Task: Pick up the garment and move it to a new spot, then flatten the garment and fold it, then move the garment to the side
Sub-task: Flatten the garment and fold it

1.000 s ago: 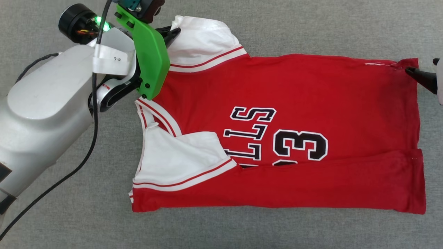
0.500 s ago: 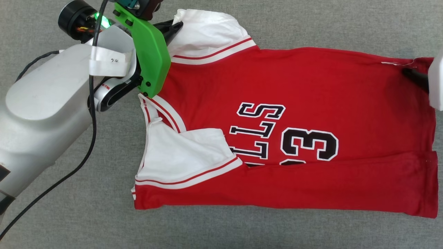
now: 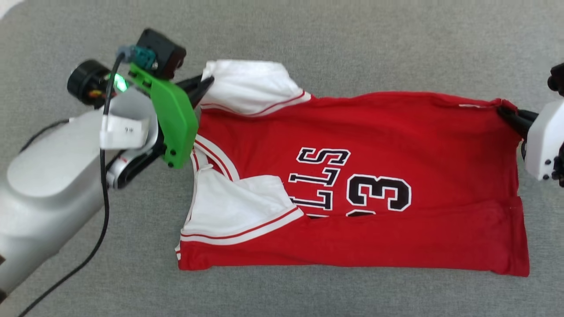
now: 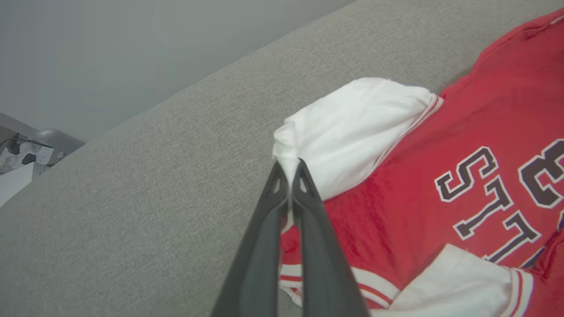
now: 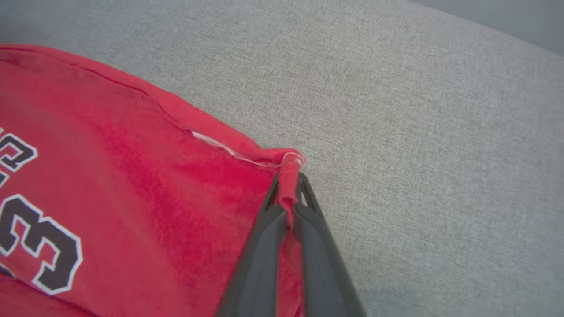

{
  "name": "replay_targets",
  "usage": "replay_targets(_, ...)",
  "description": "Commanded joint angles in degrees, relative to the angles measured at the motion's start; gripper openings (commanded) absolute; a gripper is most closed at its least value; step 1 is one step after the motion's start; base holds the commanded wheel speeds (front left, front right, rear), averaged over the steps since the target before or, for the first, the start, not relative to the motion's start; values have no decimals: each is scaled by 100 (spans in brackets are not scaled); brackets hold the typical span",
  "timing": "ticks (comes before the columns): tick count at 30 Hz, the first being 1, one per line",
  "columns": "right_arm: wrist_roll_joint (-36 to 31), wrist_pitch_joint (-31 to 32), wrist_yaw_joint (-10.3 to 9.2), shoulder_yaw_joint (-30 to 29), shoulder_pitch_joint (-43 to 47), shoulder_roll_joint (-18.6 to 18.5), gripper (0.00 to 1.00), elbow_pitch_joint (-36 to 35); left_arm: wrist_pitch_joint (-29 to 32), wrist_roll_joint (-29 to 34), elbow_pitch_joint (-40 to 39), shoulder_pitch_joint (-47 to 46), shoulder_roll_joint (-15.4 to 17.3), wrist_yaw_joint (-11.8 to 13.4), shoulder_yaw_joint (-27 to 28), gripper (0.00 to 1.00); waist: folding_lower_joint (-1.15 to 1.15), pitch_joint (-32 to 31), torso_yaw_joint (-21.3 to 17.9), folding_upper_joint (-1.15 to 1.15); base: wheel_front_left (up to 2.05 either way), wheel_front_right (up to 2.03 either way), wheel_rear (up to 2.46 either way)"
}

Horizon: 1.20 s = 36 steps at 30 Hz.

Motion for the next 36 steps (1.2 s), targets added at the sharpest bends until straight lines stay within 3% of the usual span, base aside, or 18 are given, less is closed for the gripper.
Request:
replay_targets(1,48,-112,-4,22,136,-69,0,-51,-56,-19,-68,192,82,66,-19,0,0,-272,-25,0,0,0,0)
replay_targets(8,159,-689,-4,-9,832,-301,0,-346,-220,-116,-623,969,355,405,-134,0,0,-600,33,0,0,0,0)
replay_targets(18,135,-1139,-4,-391,2132,-389,0,-795,-476,-324,-1085,2112,472,785,-264,0,0,-922,84,0,0,0,0)
replay_targets(27,55,-1146,-4,-868,3168,-169,0,-991,-637,-420,-957,2733,496,839,-316,0,0,-988,72,0,0,0,0)
replay_targets(34,-67,-989,-4,-1129,3652,227,0,-936,-821,-500,-638,2954,313,790,-316,0,0,-877,55,0,0,0,0)
replay_targets(35,-110,-981,-4,-1186,3679,307,10,-874,-881,-524,-542,2983,249,787,-299,0,0,-880,55,0,0,0,0)
replay_targets(36,-132,-990,-4,-1220,3689,338,32,-850,-915,-531,-506,2991,227,793,-286,4,0,-890,58,0,0,0,0)
